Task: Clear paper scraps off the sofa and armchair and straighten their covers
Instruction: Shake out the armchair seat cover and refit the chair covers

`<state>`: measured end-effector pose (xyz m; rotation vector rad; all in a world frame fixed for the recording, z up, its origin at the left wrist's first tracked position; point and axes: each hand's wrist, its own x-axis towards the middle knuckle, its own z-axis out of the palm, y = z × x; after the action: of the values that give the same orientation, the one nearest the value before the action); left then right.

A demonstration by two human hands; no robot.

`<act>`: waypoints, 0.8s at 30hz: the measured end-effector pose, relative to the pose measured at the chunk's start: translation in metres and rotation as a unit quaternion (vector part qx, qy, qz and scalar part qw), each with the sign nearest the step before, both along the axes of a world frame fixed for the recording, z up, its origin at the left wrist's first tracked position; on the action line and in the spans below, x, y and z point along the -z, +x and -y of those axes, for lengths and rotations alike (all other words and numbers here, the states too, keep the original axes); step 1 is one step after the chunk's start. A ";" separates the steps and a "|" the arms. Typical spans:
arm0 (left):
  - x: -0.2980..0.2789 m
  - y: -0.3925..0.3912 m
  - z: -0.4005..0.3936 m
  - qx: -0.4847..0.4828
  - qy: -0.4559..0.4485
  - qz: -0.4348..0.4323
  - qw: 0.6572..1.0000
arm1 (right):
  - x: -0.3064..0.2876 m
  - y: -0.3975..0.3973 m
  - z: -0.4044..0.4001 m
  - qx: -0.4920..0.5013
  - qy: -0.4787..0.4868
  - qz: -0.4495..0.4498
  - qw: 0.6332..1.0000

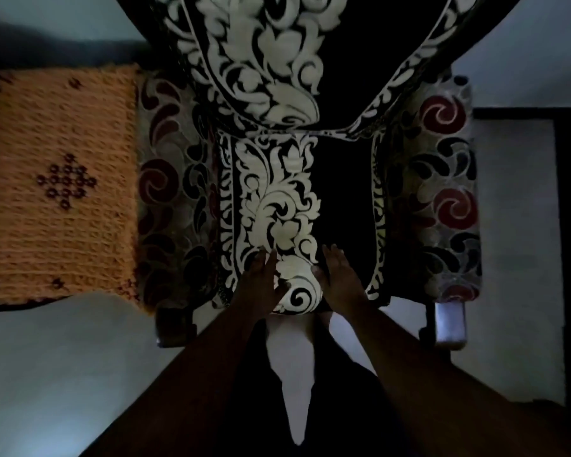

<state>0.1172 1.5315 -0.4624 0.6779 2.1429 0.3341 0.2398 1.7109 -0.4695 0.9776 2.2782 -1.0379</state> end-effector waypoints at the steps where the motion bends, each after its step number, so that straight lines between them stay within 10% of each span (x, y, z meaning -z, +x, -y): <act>1: -0.019 -0.009 -0.005 -0.007 0.011 -0.002 1.000 | -0.018 -0.012 -0.004 -0.005 -0.010 -0.007 1.000; 13: -0.226 -0.117 -0.055 -0.034 0.090 -0.018 0.995 | -0.212 -0.102 -0.037 0.024 0.018 -0.100 0.995; 24: -0.291 -0.208 -0.127 0.037 0.051 -0.181 0.981 | -0.285 -0.175 -0.179 -0.027 0.117 -0.145 0.982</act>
<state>-0.0904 1.6584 -0.1719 0.9340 2.4480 0.2984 0.0649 1.8898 -0.1841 0.8949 2.6997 -0.9588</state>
